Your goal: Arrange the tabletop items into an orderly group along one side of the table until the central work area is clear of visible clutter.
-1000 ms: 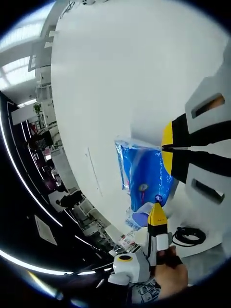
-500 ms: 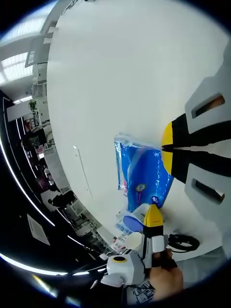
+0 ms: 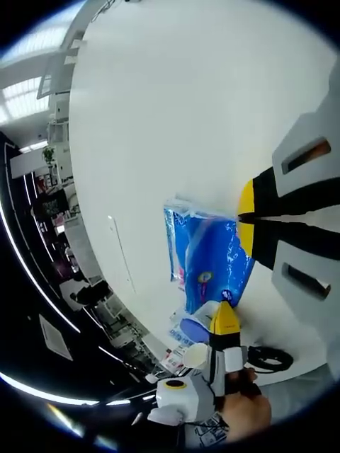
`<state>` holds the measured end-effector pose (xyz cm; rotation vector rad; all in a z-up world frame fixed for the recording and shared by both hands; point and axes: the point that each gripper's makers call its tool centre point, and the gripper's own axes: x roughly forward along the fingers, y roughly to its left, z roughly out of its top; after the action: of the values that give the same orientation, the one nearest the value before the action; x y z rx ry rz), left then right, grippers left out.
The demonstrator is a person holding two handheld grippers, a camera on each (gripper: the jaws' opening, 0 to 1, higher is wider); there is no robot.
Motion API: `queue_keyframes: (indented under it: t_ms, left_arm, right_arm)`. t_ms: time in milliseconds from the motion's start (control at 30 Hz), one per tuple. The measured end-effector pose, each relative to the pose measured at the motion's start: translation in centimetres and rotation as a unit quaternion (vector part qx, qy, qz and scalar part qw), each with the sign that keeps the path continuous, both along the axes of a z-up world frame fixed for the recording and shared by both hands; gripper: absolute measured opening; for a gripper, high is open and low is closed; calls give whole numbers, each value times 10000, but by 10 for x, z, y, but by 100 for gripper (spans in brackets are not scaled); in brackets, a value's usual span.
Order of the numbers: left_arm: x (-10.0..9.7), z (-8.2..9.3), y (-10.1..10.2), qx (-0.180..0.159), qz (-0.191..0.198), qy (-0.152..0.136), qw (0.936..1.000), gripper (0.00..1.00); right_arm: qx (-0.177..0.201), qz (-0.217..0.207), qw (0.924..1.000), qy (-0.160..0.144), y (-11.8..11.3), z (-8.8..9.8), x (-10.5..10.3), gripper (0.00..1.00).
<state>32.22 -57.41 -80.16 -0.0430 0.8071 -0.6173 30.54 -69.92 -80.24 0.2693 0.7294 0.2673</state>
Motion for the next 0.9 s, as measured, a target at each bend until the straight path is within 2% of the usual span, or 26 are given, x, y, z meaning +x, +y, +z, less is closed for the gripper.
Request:
queue_keyframes:
  t_ms: [67, 133, 200, 233, 267, 300, 333, 400, 467, 500, 567, 600, 633, 667, 767, 833, 900]
  left_arm:
    - [-2, 1, -2, 142, -128, -143, 9997, 0]
    - [-3, 1, -3, 107, -87, -129, 9998, 0]
    - [-6, 2, -5, 163, -232, -202, 9994, 4]
    - [-7, 3, -5, 241, -301, -235, 9990, 6]
    - [-7, 2, 1, 553, -440, -399, 9967, 9]
    - [-4, 4, 4, 731, -439, -583, 9947, 16]
    - [0, 8, 6, 774, -339, -753, 9936, 22]
    - [-3, 16, 2, 655, -395, -770, 9941, 31]
    - [-1, 27, -2, 631, -465, -978, 9921, 37]
    - [3, 34, -3, 590, -392, -1141, 9909, 47]
    - [6, 42, -5, 463, -237, -1244, 9909, 67]
    - [6, 45, -5, 450, -224, -1283, 9905, 79]
    - [5, 46, -6, 450, -227, -1292, 9903, 86]
    - [5, 50, -4, 564, -275, -1385, 9884, 88]
    - [0, 54, -1, 570, -313, -1379, 9883, 97]
    - [-3, 58, 1, 563, -323, -1385, 9882, 97]
    - [-6, 63, 3, 588, -339, -1454, 9870, 97]
  right_arm:
    - [20, -67, 10000, 23, 0, 0, 0, 0]
    - [-81, 7, 10000, -19, 0, 0, 0, 0]
    - [-94, 9, 10000, -7, 1, 1, 0, 0]
    - [-97, 26, 9999, 37, 1, 0, 0, 0]
    - [-149, 45, 9999, 73, 1, 1, -1, 0]
    - [-512, 137, 9986, 39, -3, 2, -1, 4]
    - [-658, 239, 9975, -107, -3, 5, 2, 11]
    - [-796, 335, 9960, -241, 1, 10, 3, 28]
    - [-840, 355, 9952, -356, 5, 17, 2, 36]
    - [-878, 325, 9946, -451, 5, 22, 3, 42]
    - [-919, 269, 9936, -593, 6, 29, 3, 55]
    - [-890, 245, 9934, -679, 7, 34, 4, 67]
    - [-861, 238, 9934, -725, 8, 36, 4, 73]
    - [-948, 212, 9923, -762, 4, 38, 2, 75]
    - [-875, 115, 9929, -802, -3, 44, -1, 82]
    - [-757, 10, 9935, -850, -6, 49, -4, 87]
    - [-823, -17, 9927, -882, -9, 53, -9, 86]
